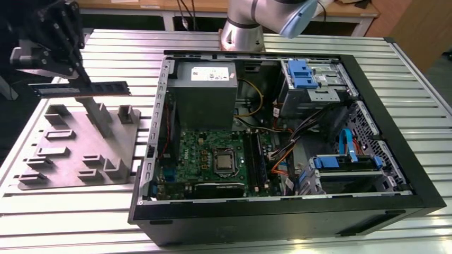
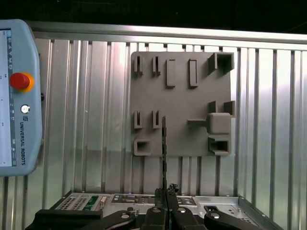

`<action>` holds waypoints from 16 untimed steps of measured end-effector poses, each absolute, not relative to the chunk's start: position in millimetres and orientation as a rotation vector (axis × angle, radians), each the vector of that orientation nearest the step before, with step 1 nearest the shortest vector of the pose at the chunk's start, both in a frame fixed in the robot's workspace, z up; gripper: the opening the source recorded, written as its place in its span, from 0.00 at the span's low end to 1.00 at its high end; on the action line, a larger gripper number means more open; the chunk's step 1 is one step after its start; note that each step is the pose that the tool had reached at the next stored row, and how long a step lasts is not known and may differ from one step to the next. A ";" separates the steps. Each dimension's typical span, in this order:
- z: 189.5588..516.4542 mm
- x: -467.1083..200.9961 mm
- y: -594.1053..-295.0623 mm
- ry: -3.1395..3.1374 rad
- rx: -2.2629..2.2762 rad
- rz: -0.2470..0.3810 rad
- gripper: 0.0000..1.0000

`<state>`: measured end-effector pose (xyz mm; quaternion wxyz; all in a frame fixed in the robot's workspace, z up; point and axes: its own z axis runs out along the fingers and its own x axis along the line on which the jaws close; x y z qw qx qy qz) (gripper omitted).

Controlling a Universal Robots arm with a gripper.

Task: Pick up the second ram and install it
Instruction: 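Pick up the second ram and move it above second insertion slot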

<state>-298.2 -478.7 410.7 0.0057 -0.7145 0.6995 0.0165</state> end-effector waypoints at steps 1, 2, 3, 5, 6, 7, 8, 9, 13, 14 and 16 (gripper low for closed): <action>410.7 -294.8 -478.7 2.189 -2.236 0.052 0.11; 410.7 -291.0 -478.8 2.189 -2.236 0.052 0.11; 410.7 -287.4 -478.8 2.189 -2.237 0.052 0.11; 410.7 -280.0 -478.8 2.189 -2.236 0.052 0.11; 410.7 -275.7 -478.8 2.189 -2.236 0.052 0.11; 410.7 -271.3 -478.7 2.189 -2.236 0.052 0.11; 410.7 -266.5 -478.8 2.189 -2.236 0.052 0.11; 410.6 -262.0 -478.8 2.189 -2.237 0.052 0.11; 410.5 -244.0 -478.8 2.190 -2.237 0.053 0.11; 410.4 -239.5 -478.8 2.190 -2.237 0.053 0.11; 410.2 -230.1 -478.7 2.190 -2.237 0.053 0.11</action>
